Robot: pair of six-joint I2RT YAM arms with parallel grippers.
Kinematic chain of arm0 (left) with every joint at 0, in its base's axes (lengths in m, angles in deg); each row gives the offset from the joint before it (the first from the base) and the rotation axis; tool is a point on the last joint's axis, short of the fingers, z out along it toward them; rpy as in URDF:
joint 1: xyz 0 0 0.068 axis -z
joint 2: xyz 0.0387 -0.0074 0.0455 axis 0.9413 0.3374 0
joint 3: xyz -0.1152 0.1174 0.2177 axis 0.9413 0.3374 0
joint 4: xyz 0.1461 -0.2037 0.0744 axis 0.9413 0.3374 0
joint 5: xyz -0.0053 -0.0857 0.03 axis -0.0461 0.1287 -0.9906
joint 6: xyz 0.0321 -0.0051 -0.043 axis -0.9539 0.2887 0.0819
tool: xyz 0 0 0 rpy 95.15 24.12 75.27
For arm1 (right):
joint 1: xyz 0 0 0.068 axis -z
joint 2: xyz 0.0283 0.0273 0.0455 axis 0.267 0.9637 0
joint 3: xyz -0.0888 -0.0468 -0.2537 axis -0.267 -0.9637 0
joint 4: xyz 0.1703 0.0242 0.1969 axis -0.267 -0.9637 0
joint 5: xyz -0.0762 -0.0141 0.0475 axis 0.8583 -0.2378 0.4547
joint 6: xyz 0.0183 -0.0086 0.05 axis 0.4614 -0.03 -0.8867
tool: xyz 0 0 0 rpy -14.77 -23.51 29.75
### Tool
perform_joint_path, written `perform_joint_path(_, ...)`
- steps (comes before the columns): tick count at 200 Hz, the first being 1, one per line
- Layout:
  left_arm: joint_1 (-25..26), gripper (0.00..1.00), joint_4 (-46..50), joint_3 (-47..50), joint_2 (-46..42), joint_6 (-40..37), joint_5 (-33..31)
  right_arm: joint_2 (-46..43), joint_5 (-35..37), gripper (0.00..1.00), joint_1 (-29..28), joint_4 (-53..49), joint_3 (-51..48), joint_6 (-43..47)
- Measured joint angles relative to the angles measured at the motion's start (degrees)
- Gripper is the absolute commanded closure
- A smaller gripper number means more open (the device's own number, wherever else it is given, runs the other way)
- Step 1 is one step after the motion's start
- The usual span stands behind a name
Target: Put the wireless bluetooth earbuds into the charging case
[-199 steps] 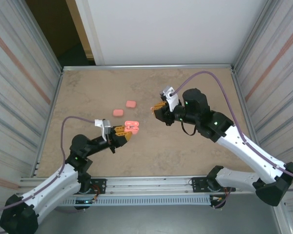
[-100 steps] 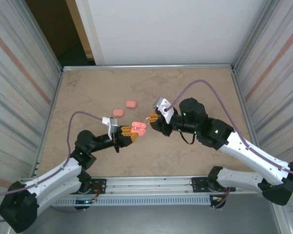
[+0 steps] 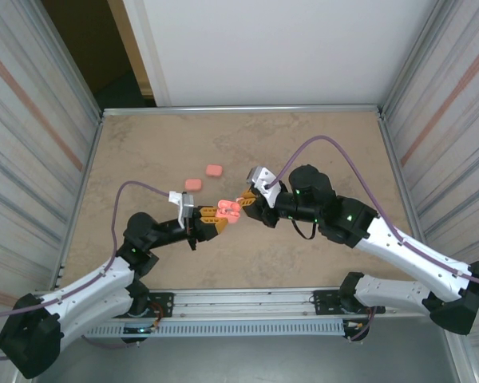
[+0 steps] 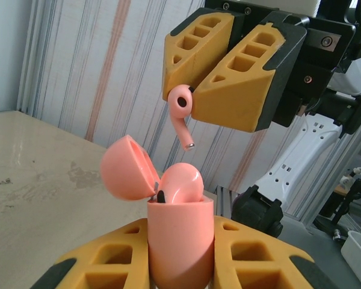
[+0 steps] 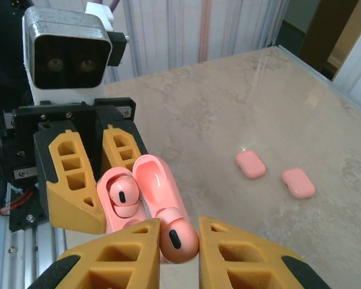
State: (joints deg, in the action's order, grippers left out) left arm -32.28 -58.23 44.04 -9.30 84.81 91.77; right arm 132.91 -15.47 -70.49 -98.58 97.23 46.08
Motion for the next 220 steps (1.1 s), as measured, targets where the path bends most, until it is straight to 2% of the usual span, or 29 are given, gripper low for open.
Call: perform_joint_path(220, 0.39, 1.0, 0.02, -0.11, 0.0, -0.22, -0.02, 0.79, -0.26, 0.79, -0.98, 1.14, -2.58, -0.04)
